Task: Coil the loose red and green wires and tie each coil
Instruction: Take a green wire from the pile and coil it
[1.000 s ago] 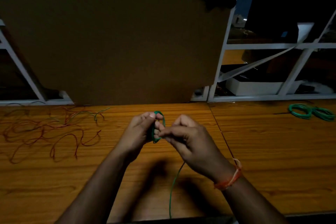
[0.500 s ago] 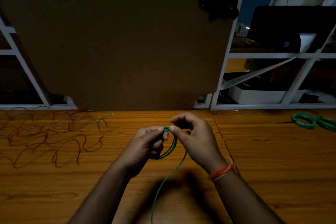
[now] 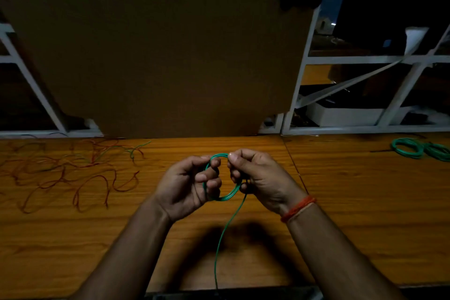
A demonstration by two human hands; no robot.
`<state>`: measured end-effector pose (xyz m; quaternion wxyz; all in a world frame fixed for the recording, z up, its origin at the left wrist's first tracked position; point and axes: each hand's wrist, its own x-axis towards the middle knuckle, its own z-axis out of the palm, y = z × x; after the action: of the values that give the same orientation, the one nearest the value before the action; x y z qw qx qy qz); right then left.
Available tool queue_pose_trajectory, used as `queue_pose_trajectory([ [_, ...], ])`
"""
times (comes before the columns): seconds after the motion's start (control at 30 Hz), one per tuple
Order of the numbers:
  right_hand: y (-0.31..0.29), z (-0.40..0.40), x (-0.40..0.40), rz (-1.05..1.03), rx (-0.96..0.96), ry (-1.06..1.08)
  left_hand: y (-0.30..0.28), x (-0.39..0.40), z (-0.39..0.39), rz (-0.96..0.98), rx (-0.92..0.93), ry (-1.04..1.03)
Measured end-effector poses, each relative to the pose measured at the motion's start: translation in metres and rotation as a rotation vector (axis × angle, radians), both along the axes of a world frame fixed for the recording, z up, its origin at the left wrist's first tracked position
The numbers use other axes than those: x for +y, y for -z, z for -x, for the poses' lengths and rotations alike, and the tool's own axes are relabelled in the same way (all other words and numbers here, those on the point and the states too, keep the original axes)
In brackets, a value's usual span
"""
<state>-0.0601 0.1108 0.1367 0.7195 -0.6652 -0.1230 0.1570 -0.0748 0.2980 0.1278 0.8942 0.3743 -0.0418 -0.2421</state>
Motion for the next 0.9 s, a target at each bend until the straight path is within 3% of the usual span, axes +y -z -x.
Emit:
queue_pose_trajectory([
  [0.23, 0.01, 0.002, -0.006, 0.0, 0.0, -0.043, 0.019, 0.006, -0.003, 0.122, -0.004, 0.238],
  [0.33, 0.016, 0.003, -0.005, -0.009, 0.015, -0.035, 0.022, 0.004, -0.005, 0.086, -0.033, 0.24],
  [0.5, 0.032, 0.005, -0.002, -0.028, -0.008, 0.006, 0.024, 0.003, -0.007, 0.173, 0.03, 0.129],
  [0.73, 0.087, 0.018, -0.02, -0.12, 0.201, 0.014, 0.014, 0.043, -0.011, 0.321, 0.022, -0.151],
  [0.9, 0.105, 0.025, -0.038, 0.172, 0.077, 0.271, 0.007, 0.065, -0.013, 0.345, 0.059, -0.44],
])
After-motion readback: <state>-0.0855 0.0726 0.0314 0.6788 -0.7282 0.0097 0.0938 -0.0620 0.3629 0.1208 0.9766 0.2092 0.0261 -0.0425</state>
